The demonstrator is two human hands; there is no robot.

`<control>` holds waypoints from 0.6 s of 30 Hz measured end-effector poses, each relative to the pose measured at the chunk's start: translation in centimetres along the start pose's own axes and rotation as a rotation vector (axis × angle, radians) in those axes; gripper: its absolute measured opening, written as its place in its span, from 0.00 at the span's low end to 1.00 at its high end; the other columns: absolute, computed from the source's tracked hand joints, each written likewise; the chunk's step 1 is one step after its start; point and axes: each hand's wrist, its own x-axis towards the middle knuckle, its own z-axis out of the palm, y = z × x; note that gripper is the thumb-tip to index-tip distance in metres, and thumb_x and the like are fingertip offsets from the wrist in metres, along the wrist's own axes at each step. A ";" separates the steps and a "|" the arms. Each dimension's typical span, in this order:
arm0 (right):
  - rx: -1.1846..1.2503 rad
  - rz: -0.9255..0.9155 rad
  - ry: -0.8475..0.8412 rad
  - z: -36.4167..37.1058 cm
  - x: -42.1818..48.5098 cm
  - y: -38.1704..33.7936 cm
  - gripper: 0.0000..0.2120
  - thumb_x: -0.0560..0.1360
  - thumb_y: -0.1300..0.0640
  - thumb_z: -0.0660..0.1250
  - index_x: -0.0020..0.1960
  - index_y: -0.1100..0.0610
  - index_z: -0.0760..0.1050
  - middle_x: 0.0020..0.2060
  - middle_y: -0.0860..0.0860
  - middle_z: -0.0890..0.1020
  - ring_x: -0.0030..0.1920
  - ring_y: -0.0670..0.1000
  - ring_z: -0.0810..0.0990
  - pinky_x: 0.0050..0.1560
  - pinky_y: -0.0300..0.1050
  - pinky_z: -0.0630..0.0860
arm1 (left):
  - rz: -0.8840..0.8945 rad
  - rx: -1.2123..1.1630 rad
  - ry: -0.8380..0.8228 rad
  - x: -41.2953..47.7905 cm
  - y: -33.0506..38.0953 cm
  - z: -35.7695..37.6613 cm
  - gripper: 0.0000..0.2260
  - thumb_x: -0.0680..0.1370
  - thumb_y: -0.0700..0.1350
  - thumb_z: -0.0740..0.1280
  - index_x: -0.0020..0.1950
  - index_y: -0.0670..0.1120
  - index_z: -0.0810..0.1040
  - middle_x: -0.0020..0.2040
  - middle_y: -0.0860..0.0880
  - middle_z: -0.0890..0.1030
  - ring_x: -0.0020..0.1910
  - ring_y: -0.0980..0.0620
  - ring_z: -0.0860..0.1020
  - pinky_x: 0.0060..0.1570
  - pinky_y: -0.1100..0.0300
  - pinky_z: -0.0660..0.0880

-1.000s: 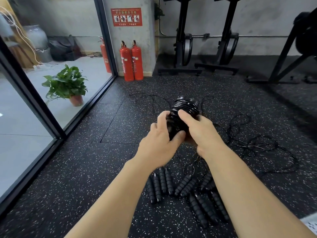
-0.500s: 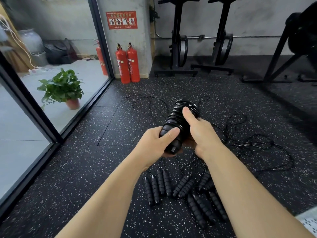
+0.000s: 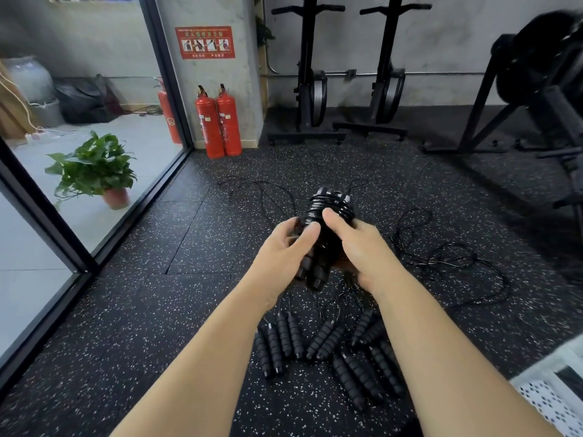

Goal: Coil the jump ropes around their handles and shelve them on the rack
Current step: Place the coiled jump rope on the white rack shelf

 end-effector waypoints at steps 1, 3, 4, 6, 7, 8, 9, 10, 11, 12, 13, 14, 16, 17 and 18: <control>-0.034 0.006 -0.003 -0.2 -0.5 0.2 0.17 0.73 0.44 0.71 0.54 0.55 0.80 0.50 0.52 0.84 0.52 0.53 0.83 0.59 0.56 0.78 | 0.022 -0.026 0.031 -0.2 0.2 0.3 0.21 0.78 0.57 0.69 0.68 0.51 0.74 0.53 0.48 0.85 0.48 0.50 0.83 0.55 0.48 0.79; -0.048 0.035 -0.006 -0.7 -1.5 0.5 0.18 0.73 0.43 0.71 0.55 0.55 0.80 0.50 0.51 0.84 0.52 0.53 0.83 0.58 0.56 0.78 | 0.034 -0.061 0.055 -0.8 0.5 0.9 0.17 0.80 0.48 0.68 0.68 0.49 0.75 0.52 0.49 0.85 0.49 0.50 0.84 0.54 0.52 0.80; -0.042 0.051 -0.004 -1.0 -2.0 0.5 0.18 0.73 0.43 0.70 0.55 0.55 0.80 0.50 0.52 0.84 0.52 0.54 0.83 0.58 0.56 0.78 | 0.024 -0.064 0.052 -1.0 0.5 1.2 0.16 0.80 0.45 0.69 0.68 0.48 0.76 0.51 0.49 0.85 0.48 0.50 0.84 0.54 0.52 0.81; -0.031 0.075 -0.001 -1.6 -3.2 0.2 0.18 0.72 0.43 0.71 0.55 0.54 0.80 0.50 0.52 0.85 0.52 0.54 0.83 0.58 0.56 0.78 | -0.007 -0.056 0.036 -1.9 1.0 1.8 0.14 0.80 0.42 0.69 0.65 0.48 0.78 0.50 0.48 0.86 0.46 0.49 0.84 0.53 0.49 0.80; -0.024 0.085 0.000 -2.0 -3.9 -0.1 0.17 0.72 0.44 0.71 0.55 0.54 0.80 0.49 0.52 0.85 0.51 0.54 0.83 0.58 0.57 0.78 | -0.024 -0.055 0.024 -2.3 1.5 2.1 0.12 0.80 0.42 0.69 0.63 0.48 0.79 0.48 0.47 0.85 0.45 0.47 0.83 0.53 0.46 0.80; -0.015 0.093 0.004 -2.4 -4.6 -0.5 0.17 0.71 0.45 0.72 0.54 0.55 0.81 0.48 0.52 0.85 0.51 0.55 0.83 0.58 0.57 0.78 | -0.040 -0.059 0.011 -2.8 2.1 2.5 0.10 0.80 0.41 0.69 0.60 0.49 0.79 0.47 0.47 0.85 0.45 0.45 0.81 0.54 0.42 0.78; -0.009 0.099 0.016 -2.9 -5.4 -0.9 0.17 0.71 0.46 0.72 0.54 0.55 0.80 0.48 0.53 0.85 0.50 0.55 0.84 0.58 0.57 0.78 | -0.051 -0.072 -0.002 -3.3 2.8 3.1 0.10 0.79 0.40 0.69 0.60 0.49 0.80 0.48 0.47 0.85 0.46 0.46 0.81 0.56 0.40 0.78; -0.006 0.103 0.033 -3.3 -6.2 -1.3 0.16 0.70 0.48 0.73 0.54 0.55 0.80 0.47 0.53 0.85 0.49 0.55 0.84 0.58 0.58 0.78 | -0.061 -0.090 -0.012 -3.7 3.5 3.6 0.12 0.79 0.39 0.69 0.62 0.47 0.79 0.50 0.46 0.85 0.49 0.46 0.82 0.57 0.40 0.78; -0.002 0.106 0.052 -3.8 -7.0 -1.9 0.17 0.70 0.49 0.73 0.55 0.56 0.79 0.47 0.54 0.85 0.49 0.56 0.83 0.58 0.57 0.78 | -0.076 -0.112 -0.019 -4.1 4.1 4.1 0.15 0.78 0.38 0.69 0.64 0.46 0.78 0.53 0.45 0.85 0.51 0.46 0.83 0.57 0.42 0.79; 0.008 0.108 0.072 -4.2 -8.0 -2.4 0.18 0.70 0.50 0.72 0.56 0.57 0.78 0.47 0.54 0.85 0.49 0.55 0.83 0.58 0.56 0.78 | -0.094 -0.131 -0.032 -4.6 4.7 4.7 0.15 0.78 0.37 0.69 0.65 0.45 0.78 0.53 0.44 0.84 0.51 0.46 0.83 0.56 0.43 0.79; 0.023 0.103 0.089 -4.8 -8.9 -2.9 0.19 0.69 0.50 0.72 0.57 0.57 0.77 0.48 0.55 0.85 0.49 0.55 0.83 0.57 0.55 0.79 | -0.115 -0.153 -0.051 -5.0 5.4 5.3 0.14 0.78 0.36 0.68 0.63 0.44 0.79 0.52 0.43 0.85 0.50 0.44 0.84 0.55 0.43 0.80; 0.038 0.095 0.109 -5.4 -9.8 -3.3 0.20 0.69 0.51 0.72 0.58 0.58 0.77 0.48 0.55 0.84 0.49 0.56 0.83 0.55 0.54 0.79 | -0.134 -0.180 -0.079 -5.5 6.0 6.0 0.13 0.78 0.35 0.68 0.62 0.43 0.80 0.50 0.42 0.85 0.49 0.43 0.84 0.53 0.42 0.81; 0.059 0.082 0.152 -6.8 -11.7 -4.1 0.18 0.70 0.54 0.71 0.58 0.58 0.76 0.48 0.56 0.84 0.48 0.56 0.83 0.50 0.52 0.79 | -0.180 -0.231 -0.116 -6.6 7.3 7.8 0.12 0.77 0.34 0.67 0.60 0.43 0.82 0.48 0.40 0.85 0.46 0.41 0.85 0.48 0.42 0.82; 0.061 0.077 0.181 -7.5 -12.5 -4.3 0.17 0.71 0.55 0.70 0.58 0.59 0.75 0.48 0.56 0.83 0.47 0.55 0.82 0.50 0.52 0.79 | -0.205 -0.235 -0.125 -7.2 7.9 8.7 0.11 0.77 0.35 0.67 0.59 0.43 0.82 0.48 0.39 0.85 0.43 0.41 0.85 0.45 0.44 0.82; 0.058 0.071 0.211 -8.3 -13.4 -4.6 0.16 0.71 0.56 0.69 0.57 0.59 0.75 0.49 0.56 0.83 0.48 0.55 0.82 0.50 0.52 0.80 | -0.231 -0.227 -0.135 -7.8 8.4 9.7 0.10 0.77 0.36 0.67 0.58 0.43 0.82 0.48 0.39 0.85 0.42 0.41 0.84 0.43 0.46 0.82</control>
